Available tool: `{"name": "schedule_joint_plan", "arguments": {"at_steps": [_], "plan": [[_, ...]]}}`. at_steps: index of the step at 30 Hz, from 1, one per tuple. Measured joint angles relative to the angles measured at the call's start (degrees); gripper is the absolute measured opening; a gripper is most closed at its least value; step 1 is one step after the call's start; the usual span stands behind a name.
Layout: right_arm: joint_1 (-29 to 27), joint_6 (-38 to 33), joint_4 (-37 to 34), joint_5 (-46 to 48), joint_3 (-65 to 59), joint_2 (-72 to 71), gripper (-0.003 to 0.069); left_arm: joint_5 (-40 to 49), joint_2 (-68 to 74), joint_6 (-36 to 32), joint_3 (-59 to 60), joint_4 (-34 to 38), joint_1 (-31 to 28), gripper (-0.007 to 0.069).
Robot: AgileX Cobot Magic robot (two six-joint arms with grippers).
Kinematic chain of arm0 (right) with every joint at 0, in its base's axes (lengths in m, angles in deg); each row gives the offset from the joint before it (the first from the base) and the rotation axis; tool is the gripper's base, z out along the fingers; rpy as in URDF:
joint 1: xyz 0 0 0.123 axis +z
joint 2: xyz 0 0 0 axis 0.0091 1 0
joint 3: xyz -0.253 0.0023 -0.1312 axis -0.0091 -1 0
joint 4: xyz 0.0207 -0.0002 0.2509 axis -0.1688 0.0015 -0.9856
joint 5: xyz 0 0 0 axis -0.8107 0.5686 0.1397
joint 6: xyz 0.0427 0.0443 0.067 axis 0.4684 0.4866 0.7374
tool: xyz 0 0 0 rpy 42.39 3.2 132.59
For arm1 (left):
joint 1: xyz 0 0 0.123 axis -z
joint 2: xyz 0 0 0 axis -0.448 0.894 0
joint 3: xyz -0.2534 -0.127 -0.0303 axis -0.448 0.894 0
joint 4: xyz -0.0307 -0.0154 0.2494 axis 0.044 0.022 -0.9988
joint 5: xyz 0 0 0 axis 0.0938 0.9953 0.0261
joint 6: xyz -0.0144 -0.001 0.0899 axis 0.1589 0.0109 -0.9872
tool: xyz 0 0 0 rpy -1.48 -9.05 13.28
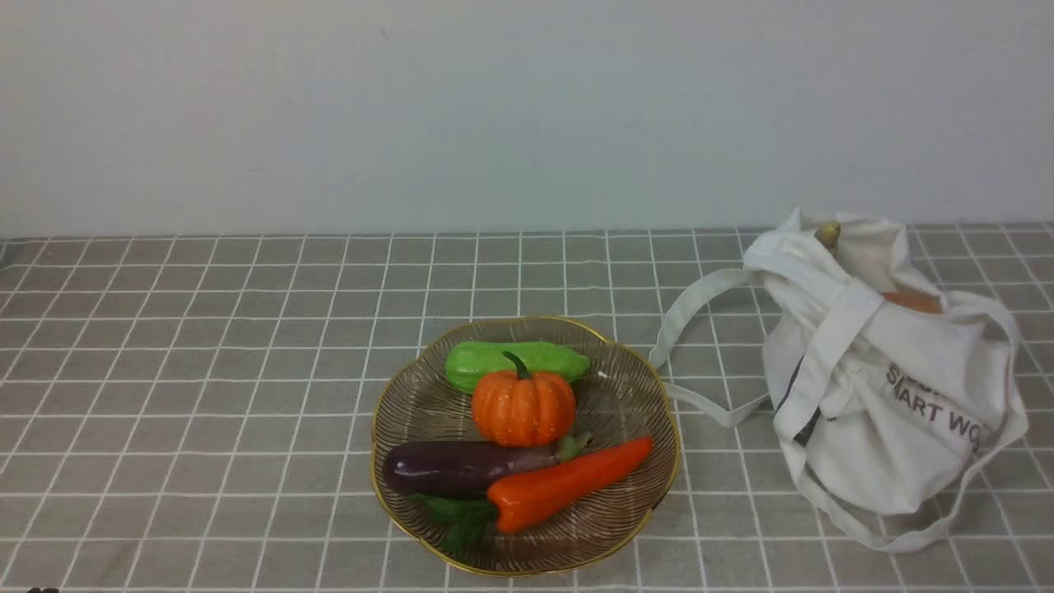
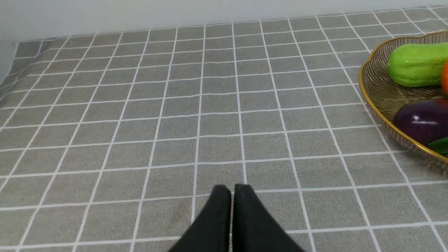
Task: Take vegetables from bag on grey coffee tablecloth place on plate.
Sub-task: 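Reach into the white cloth bag and grasp a vegetable inside with the right gripper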
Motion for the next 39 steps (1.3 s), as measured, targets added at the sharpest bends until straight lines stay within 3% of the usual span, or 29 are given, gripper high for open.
{"name": "schedule_joint_plan", "arguments": {"at_steps": [23, 32, 39], "plan": [[0.00, 0.06, 0.00, 0.00, 0.00, 0.00, -0.0010, 0.00, 0.00, 0.00, 0.00, 0.00, 0.00, -0.0005], [0.00, 0.66, 3.11, -2.10, -0.25, 0.00, -0.0010, 0.00, 0.00, 0.00, 0.00, 0.00, 0.00, -0.0005], [0.00, 13.25, -11.09, -18.18, -0.54, 0.00, -0.0010, 0.00, 0.00, 0.00, 0.00, 0.00, 0.00, -0.0005]]}}
